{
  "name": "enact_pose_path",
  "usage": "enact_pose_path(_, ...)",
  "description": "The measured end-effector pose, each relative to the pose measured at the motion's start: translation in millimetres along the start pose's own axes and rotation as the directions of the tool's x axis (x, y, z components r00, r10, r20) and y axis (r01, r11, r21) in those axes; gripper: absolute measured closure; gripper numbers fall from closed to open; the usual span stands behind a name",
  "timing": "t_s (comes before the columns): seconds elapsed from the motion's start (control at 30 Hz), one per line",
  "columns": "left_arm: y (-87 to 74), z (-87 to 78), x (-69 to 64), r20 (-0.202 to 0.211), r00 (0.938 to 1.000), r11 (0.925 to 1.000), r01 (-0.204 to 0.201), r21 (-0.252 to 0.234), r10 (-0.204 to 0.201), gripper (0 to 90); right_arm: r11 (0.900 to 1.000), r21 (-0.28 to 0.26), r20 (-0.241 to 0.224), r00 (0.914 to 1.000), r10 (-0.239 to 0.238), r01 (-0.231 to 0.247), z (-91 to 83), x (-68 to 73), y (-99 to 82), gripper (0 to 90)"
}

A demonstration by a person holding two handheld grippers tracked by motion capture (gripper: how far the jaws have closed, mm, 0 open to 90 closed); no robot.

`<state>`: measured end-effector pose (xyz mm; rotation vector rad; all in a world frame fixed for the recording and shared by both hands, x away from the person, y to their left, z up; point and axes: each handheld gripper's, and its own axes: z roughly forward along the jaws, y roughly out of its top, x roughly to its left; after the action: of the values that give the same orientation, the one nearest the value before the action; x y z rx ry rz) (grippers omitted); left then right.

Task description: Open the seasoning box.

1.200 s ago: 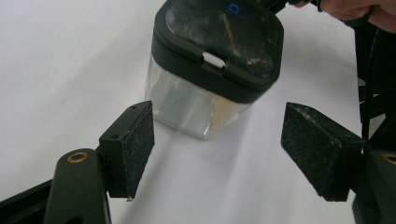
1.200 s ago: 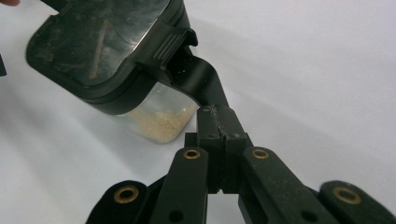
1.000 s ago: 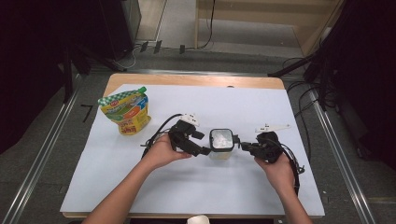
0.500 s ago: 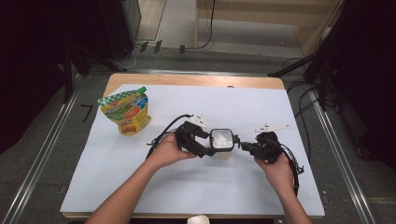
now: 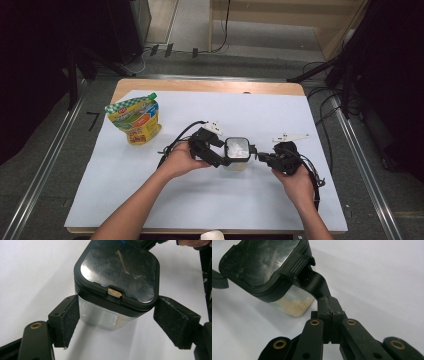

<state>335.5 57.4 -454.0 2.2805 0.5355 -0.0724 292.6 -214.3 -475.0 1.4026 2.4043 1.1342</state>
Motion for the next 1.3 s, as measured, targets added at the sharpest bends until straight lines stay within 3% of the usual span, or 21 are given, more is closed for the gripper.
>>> enact_pose_path(0.07, 1.9, -7.4, 2.5, 0.012, 0.9997, 0.9986, 0.021, -0.048, -0.021, 25.8, 1.0, 0.001, 0.001, 1.0, -0.003, 0.003, 0.2, 0.7, 0.1, 90.0)
enact_pose_path(0.13, 3.7, -13.0, 5.6, 0.059, 0.9971, 0.9952, 0.053, -0.082, -0.049, 31.7, 1.0, 0.0, 0.006, 1.0, -0.004, 0.004, 0.5, 1.3, 0.2, 90.0)
enact_pose_path(0.27, 4.9, -12.0, -1.0, 0.007, 0.9997, 0.9995, -0.024, -0.02, 0.025, 32.5, 1.0, 0.0, 0.006, 1.0, -0.002, 0.002, 0.4, 1.4, 0.1, 90.0)
enact_pose_path(0.37, 3.7, -10.9, -2.8, -0.015, 0.9987, 0.9988, -0.048, 0.01, 0.048, 31.5, 1.0, -0.001, 0.003, 1.0, 0.0, 0.0, 0.4, 1.2, 0.0, 90.0)
enact_pose_path(0.63, -1.6, 1.6, -4.9, -0.044, 0.9974, 0.9966, -0.054, 0.061, 0.057, 26.9, 1.0, -0.001, 0.008, 1.0, -0.004, 0.004, 0.5, 1.5, 0.0, 90.0)
enact_pose_path(0.83, -1.7, 0.9, -4.7, -0.035, 0.9989, 0.9983, -0.031, 0.05, 0.032, 28.1, 1.0, -0.001, 0.014, 0.9999, -0.007, 0.007, 0.8, 1.7, 0.0, 90.0)
enact_pose_path(1.03, -1.2, -1.3, -5.2, -0.046, 0.9987, 0.9982, -0.019, 0.057, 0.022, 35.9, 1.0, 0.0, 0.015, 0.9999, -0.009, 0.009, 0.5, 2.8, 0.4, 90.0)
enact_pose_path(1.3, -1.2, -0.9, -6.4, -0.06, 0.9974, 0.9975, -0.036, 0.061, 0.039, 35.9, 0.9999, -0.003, 0.017, 0.9998, -0.01, 0.01, 0.6, 3.1, 0.7, 90.0)
